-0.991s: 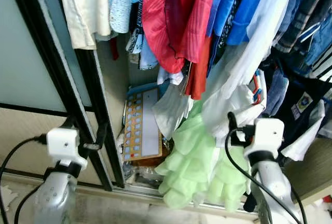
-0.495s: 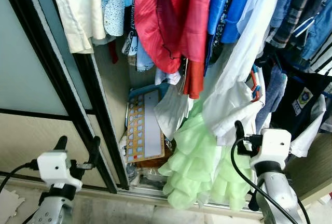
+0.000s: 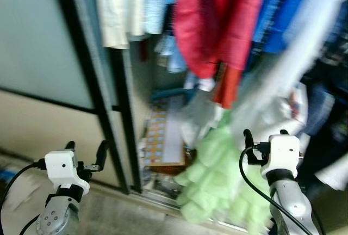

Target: Clean up the room

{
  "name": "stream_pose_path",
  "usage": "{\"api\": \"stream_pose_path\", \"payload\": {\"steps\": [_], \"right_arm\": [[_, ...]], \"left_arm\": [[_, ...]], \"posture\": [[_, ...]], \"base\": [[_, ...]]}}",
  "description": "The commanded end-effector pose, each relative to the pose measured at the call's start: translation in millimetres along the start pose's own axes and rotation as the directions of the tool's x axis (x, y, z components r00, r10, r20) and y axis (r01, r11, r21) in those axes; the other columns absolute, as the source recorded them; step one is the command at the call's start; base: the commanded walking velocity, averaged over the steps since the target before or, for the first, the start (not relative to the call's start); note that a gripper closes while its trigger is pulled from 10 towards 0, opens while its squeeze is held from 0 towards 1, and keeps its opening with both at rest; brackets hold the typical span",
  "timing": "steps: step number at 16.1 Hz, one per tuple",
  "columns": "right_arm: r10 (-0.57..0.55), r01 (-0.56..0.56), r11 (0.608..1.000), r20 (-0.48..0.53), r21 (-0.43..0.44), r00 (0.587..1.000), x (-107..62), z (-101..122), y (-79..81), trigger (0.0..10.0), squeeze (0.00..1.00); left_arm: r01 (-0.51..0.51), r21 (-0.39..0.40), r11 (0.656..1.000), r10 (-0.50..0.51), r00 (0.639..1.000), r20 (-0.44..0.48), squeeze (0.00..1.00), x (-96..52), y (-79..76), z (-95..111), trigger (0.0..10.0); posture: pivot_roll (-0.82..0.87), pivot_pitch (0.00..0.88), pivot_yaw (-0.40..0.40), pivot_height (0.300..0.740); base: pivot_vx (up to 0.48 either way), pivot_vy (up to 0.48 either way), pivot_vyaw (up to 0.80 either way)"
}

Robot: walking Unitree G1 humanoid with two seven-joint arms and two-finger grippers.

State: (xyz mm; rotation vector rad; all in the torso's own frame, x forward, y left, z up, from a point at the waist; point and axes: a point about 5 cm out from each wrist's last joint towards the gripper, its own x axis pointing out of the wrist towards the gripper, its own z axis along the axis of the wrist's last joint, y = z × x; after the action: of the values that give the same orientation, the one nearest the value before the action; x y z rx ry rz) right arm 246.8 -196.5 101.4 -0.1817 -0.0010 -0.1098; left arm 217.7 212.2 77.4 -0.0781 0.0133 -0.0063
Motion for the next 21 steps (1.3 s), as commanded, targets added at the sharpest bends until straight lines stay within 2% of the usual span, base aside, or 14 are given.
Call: {"api": "stream_pose_path", "payload": {"steps": [1,3,6,8,10,13,14,15,17,21], "right_arm": [[0.006,-0.006,1.000,0.018,0.004,1.000,3.3,6.0,-0.4,10.0,0.00],[0.015,-0.015,1.000,0.037,0.008,0.999,8.2,11.9,0.4,10.0,0.00],[0.013,-0.014,1.000,0.045,0.015,0.999,12.5,13.9,1.6,10.0,0.00],[0.003,-0.004,0.999,0.041,0.033,0.999,14.2,11.0,5.2,10.0,0.00],[-0.006,0.004,0.999,0.052,0.048,0.999,17.1,13.0,6.8,10.0,0.00],[-0.023,0.019,0.998,0.058,0.059,0.998,22.0,14.0,7.7,10.0,0.00],[-0.021,0.017,0.998,0.064,0.059,0.998,26.3,15.6,7.4,10.0,0.00],[-0.018,0.015,0.998,0.063,0.057,0.998,26.7,15.1,5.9,10.0,0.00],[0.001,-0.004,0.999,0.048,0.051,0.999,25.9,11.4,5.9,10.0,0.00],[0.073,-0.076,0.995,0.046,0.068,0.996,28.8,9.6,20.2,10.0,0.00]], "left_arm": [[0.022,-0.002,1.000,-0.022,1.000,0.011,0.00,0.4,-5.0,4.2,10.0],[-0.010,-0.002,1.000,0.010,1.000,0.015,0.00,-0.2,-7.3,3.2,10.0],[0.016,-0.050,0.999,-0.015,1.000,0.016,0.00,4.7,-14.6,5.0,10.0],[-0.037,0.013,0.999,0.038,0.995,-0.091,0.00,10.5,-12.9,-0.7,10.0],[0.024,0.021,0.999,-0.022,0.996,-0.087,0.00,12.4,-13.8,-1.6,10.0],[-0.008,0.037,0.999,0.011,0.996,-0.090,0.00,17.2,-9.7,-5.1,10.0],[-0.047,0.042,0.998,0.051,0.996,-0.080,0.00,24.9,-11.0,-1.2,10.0],[-0.067,0.048,0.997,0.070,0.996,-0.059,0.00,26.1,-12.0,3.1,10.0],[-0.078,0.057,0.995,0.081,0.995,-0.054,0.00,23.7,-13.0,5.5,10.0],[-0.141,0.075,0.987,0.145,0.988,-0.045,0.00,11.7,-11.4,3.3,10.0]], "posture": [[0.01,0.026,-0.023,0.740],[0.00,0.015,-0.017,0.740],[0.00,0.003,-0.013,0.740],[-0.01,0.000,0.004,0.740],[-0.02,0.000,0.023,0.740],[-0.03,0.000,0.035,0.740],[-0.02,0.000,0.028,0.740],[-0.01,0.000,0.019,0.740],[0.02,0.000,-0.016,0.740],[0.07,0.000,-0.062,0.740]], "base": [[0.000,0.000,0.80],[0.000,0.000,0.80],[0.000,0.000,0.80],[0.000,0.000,0.80],[0.000,0.000,0.80],[0.000,0.000,0.80],[0.000,0.000,0.80],[0.000,0.000,0.80],[0.000,0.000,0.80],[0.000,0.000,0.60]]}}
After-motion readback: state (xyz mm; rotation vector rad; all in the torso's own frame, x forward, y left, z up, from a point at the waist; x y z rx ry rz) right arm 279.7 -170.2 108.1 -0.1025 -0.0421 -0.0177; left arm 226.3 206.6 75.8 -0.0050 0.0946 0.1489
